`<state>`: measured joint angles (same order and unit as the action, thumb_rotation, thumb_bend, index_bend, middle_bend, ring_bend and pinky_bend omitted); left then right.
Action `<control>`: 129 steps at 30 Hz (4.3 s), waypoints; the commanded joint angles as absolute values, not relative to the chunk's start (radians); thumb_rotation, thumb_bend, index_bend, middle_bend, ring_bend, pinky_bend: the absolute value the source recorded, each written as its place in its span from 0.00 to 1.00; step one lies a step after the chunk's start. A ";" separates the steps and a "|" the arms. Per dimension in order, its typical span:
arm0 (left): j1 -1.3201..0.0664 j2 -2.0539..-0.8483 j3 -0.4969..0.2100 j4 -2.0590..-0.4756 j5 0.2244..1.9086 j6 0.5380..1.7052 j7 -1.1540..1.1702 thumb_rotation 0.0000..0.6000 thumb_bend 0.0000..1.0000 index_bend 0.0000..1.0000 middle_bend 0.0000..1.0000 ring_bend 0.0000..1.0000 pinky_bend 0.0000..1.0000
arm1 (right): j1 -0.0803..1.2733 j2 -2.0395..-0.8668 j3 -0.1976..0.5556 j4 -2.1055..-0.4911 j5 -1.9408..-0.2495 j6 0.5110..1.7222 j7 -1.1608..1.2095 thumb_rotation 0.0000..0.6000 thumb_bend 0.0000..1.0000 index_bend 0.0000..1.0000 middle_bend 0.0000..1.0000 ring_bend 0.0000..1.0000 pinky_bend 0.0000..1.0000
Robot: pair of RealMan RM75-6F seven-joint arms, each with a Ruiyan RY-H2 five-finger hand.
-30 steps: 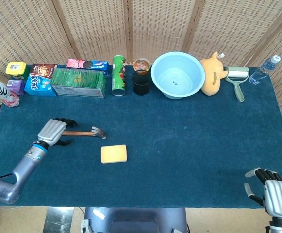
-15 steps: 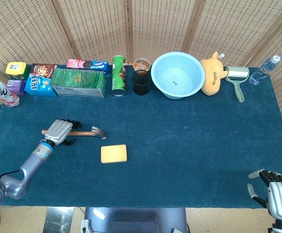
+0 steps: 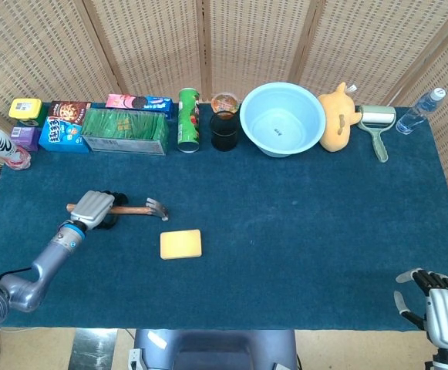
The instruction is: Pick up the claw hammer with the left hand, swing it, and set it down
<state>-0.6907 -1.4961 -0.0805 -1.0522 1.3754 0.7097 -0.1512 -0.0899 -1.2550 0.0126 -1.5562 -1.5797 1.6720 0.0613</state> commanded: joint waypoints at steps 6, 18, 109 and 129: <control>-0.707 -1.471 -0.066 -1.094 1.378 0.671 -0.203 1.00 0.76 0.47 0.50 0.49 0.58 | -0.094 -1.254 0.014 -1.563 -1.574 1.668 0.077 1.00 0.38 0.47 0.46 0.42 0.34; -0.663 -1.422 -0.071 -1.192 1.453 0.826 -0.419 1.00 0.71 0.51 0.59 0.61 0.69 | -0.090 -1.259 0.016 -1.559 -1.571 1.653 0.084 1.00 0.38 0.47 0.46 0.42 0.34; -0.477 -1.442 -0.058 -1.342 1.672 1.434 -0.044 1.00 0.66 0.52 0.66 0.67 0.73 | -0.120 -1.249 0.020 -1.562 -1.548 1.643 0.079 1.00 0.38 0.47 0.46 0.42 0.34; -0.441 -1.451 -0.050 -1.187 1.551 1.333 -0.114 1.00 0.62 0.52 0.66 0.67 0.70 | -0.103 -1.253 0.020 -1.565 -1.551 1.618 0.069 1.00 0.38 0.47 0.46 0.42 0.34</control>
<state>-0.4354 -1.4370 -0.0493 -1.2073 1.5616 1.3512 -0.1049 -0.1034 -1.2534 0.0205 -1.5649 -1.5514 1.6184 0.0687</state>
